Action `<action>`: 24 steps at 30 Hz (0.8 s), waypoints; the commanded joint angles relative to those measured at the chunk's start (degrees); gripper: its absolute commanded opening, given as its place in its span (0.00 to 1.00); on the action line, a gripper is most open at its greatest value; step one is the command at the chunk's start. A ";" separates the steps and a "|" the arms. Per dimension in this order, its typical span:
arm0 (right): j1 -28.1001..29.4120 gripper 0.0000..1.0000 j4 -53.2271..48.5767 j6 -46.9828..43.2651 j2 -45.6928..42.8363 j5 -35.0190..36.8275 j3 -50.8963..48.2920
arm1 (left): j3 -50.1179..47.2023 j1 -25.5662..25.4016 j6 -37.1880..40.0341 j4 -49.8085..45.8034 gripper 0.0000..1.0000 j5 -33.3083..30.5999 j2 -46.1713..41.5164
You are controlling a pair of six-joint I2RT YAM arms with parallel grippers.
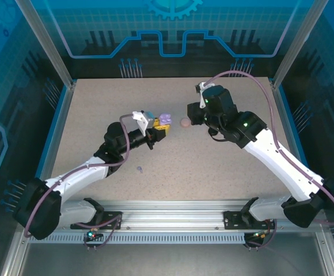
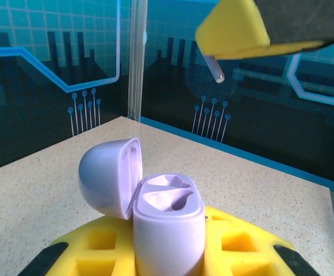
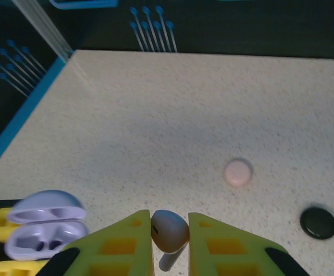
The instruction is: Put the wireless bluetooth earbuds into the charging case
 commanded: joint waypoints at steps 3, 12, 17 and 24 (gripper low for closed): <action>-0.35 0.19 9.83 -9.03 -4.35 -6.35 -2.51 | 3.79 -2.75 7.33 7.01 0.00 -4.41 1.33; -0.26 0.18 20.36 -14.48 -7.10 -13.08 -7.83 | 6.35 -4.79 11.84 13.81 0.00 -7.70 5.14; -0.28 0.18 21.86 -15.21 -7.20 -13.71 -8.73 | 7.21 -4.94 11.90 14.65 0.00 -7.36 5.61; -0.26 0.18 22.98 -14.24 -6.28 -14.09 -9.61 | 7.93 -5.20 11.81 14.75 0.00 -7.26 5.52</action>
